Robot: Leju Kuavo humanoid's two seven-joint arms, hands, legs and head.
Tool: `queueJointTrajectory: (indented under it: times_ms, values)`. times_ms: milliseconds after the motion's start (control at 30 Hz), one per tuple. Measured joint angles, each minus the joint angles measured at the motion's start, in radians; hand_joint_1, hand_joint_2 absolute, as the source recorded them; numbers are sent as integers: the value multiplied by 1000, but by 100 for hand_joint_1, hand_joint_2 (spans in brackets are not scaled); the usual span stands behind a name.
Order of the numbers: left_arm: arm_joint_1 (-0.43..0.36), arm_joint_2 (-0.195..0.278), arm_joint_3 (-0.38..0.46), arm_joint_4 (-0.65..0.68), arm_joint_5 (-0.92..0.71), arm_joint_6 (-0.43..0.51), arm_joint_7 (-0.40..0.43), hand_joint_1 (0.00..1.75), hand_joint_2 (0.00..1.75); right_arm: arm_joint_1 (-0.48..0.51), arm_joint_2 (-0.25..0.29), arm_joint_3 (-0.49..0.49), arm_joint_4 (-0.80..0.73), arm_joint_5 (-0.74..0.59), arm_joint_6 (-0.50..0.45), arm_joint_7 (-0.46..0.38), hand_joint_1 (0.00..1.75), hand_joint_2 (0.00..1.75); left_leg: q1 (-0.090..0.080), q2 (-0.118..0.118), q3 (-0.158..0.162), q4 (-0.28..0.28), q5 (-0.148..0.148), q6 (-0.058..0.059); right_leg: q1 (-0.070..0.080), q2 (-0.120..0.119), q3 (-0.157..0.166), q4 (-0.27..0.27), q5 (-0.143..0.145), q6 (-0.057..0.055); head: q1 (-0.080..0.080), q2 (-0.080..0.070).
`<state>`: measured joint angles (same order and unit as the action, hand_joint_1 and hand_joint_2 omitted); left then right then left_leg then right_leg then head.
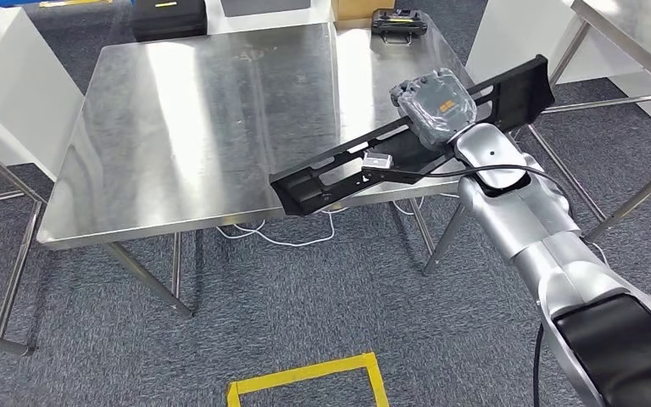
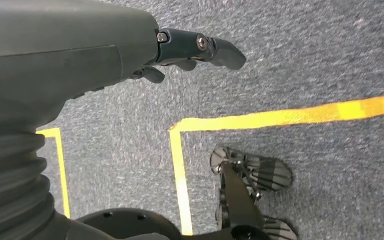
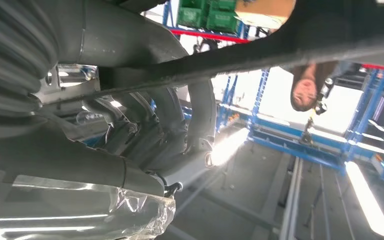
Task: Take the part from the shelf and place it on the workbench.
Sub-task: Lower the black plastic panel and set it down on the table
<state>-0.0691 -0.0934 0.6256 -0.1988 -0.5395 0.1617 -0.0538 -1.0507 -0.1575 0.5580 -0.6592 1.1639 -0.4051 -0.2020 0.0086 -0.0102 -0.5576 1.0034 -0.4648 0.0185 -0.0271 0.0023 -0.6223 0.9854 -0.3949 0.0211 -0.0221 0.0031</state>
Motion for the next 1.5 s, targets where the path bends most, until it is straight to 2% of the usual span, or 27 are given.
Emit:
queueJointTrajectory:
  times_ms: [67,167,200,233,333,367,433,533,567,633,700,733,767,833,867,933,967,1033,1100,1167,1233,1267,1300,1367,1400,1433,1500]
  values:
    - [-1,1,0,-1,-1,0,0,0,175,-1,-1,0,0,0,-1,0,175,175,4,2,-21,52,-29,-11,-5,3,12,-1,-10,-15,-3,0]
    - [-1,1,0,-1,-1,0,0,0,175,6,1,1,1,1,-1,0,175,175,7,5,-141,253,-96,-23,-1,5,33,-1,-30,-27,-4,0]
    - [-1,1,1,-1,-1,1,1,0,175,11,1,1,1,1,-1,0,175,175,8,5,-177,296,-96,-22,2,6,43,-1,-38,-28,-5,0]
    - [0,1,1,-1,-1,1,2,0,175,15,1,1,1,1,-1,0,175,175,7,5,-195,299,-70,-19,5,7,55,-1,-48,-28,-5,0]
    - [2,3,3,-1,-2,2,4,0,175,18,2,1,2,2,-2,1,175,175,-2,6,-150,122,85,14,11,9,97,-6,-79,-26,-2,0]
    - [2,5,4,0,-2,3,4,0,175,17,2,1,3,2,-2,1,175,175,-8,6,-129,69,115,29,13,9,108,-11,-86,-24,0,0]
    - [2,7,7,0,-4,3,4,0,175,18,2,2,5,3,-2,3,175,175,-20,9,-104,19,114,56,14,9,121,-20,-89,-13,-2,0]
    - [1,6,10,-1,-4,3,5,0,175,20,-1,2,6,3,-4,3,175,175,-21,10,-58,-35,94,77,23,8,119,4,-92,0,-7,0]
    - [1,5,11,-1,-4,3,5,0,175,20,-2,2,6,3,-5,3,175,175,-18,8,-43,-45,91,78,24,7,99,41,-101,-3,-6,0]
    - [-1,4,12,-1,-4,3,5,0,175,21,-4,2,7,3,-6,2,175,175,-15,5,-25,-54,82,79,20,7,18,170,-137,-12,-7,0]
    - [-1,2,13,-1,-5,2,5,0,175,29,-7,2,10,3,-7,1,175,175,-14,0,-12,-54,67,73,15,7,-68,273,-171,-10,-7,0]
    - [1,0,14,-1,-5,2,5,0,175,33,-9,2,11,3,-7,1,175,175,-12,-3,-3,-54,58,67,11,7,-89,273,-166,-1,-7,0]
    - [2,-2,14,-1,-5,2,5,0,175,36,-10,2,13,3,-7,0,175,175,-10,-5,9,-53,48,60,8,6,-91,235,-141,14,-7,0]
    - [5,-5,15,0,-6,3,4,0,175,39,-12,2,15,3,-7,0,175,175,-7,-7,32,-48,24,44,-1,-2,-60,85,-44,50,-5,0]
    - [6,-5,15,0,-6,4,2,0,175,40,-12,2,17,3,-7,0,175,175,-7,-8,39,-43,11,36,-2,-8,-41,24,-8,52,-4,0]
    - [5,-5,16,0,-6,5,-3,0,175,43,-12,2,19,4,-8,-1,175,175,-10,-7,44,-33,-12,21,1,-13,-23,-26,30,32,-4,0]
    - [5,-5,17,0,-6,6,-5,0,175,44,-12,3,20,4,-8,-1,175,175,-9,-7,46,-30,-19,17,3,-11,-18,-23,23,15,-5,0]
    - [3,-5,17,-1,-7,8,-9,0,175,45,-13,2,20,5,-9,-1,175,175,-4,-3,29,8,-22,9,-3,-6,-7,-22,18,-1,-5,0]
    - [3,-5,18,0,-7,10,-9,0,175,50,-13,2,21,6,-9,-1,175,175,0,1,-31,116,-36,-1,-5,-2,13,-25,5,-14,-6,0]
    - [4,-5,19,1,-7,13,-10,0,175,67,-12,3,24,7,-9,-1,175,175,2,2,-108,240,-91,-10,-3,0,36,-25,-15,-21,-7,0]
    - [7,-5,19,1,-6,15,-10,0,175,82,-12,4,26,8,-9,-1,175,175,2,3,-157,276,-126,-11,0,3,63,-25,-36,-21,-7,0]
    - [8,-5,20,1,-6,16,-11,0,175,84,-11,5,26,9,-9,-1,175,175,1,4,-162,247,-109,-7,3,5,77,-25,-46,-21,-7,0]
    - [9,-5,21,1,-3,16,-16,0,175,83,-10,5,25,9,-9,-1,175,175,0,4,-154,190,-62,1,6,6,92,-26,-57,-20,-7,0]
    - [12,-3,28,1,4,17,-37,0,175,77,-8,5,26,10,-9,0,175,175,-9,4,-130,59,67,29,10,9,114,-28,-76,-17,-6,0]
    - [12,-2,33,1,13,17,-59,0,175,75,-7,5,26,11,-8,0,175,175,-14,4,-119,16,109,42,13,11,121,-29,-83,-14,-5,0]
    - [12,-1,40,0,23,16,-91,0,175,74,-8,4,25,12,-6,0,175,175,-20,5,-113,-3,128,51,13,13,123,-30,-89,-9,-5,0]
    - [10,-2,56,-3,50,23,-183,0,175,72,-12,2,19,14,-5,0,175,175,-22,6,-98,-15,119,57,18,13,126,-34,-98,2,-6,0]
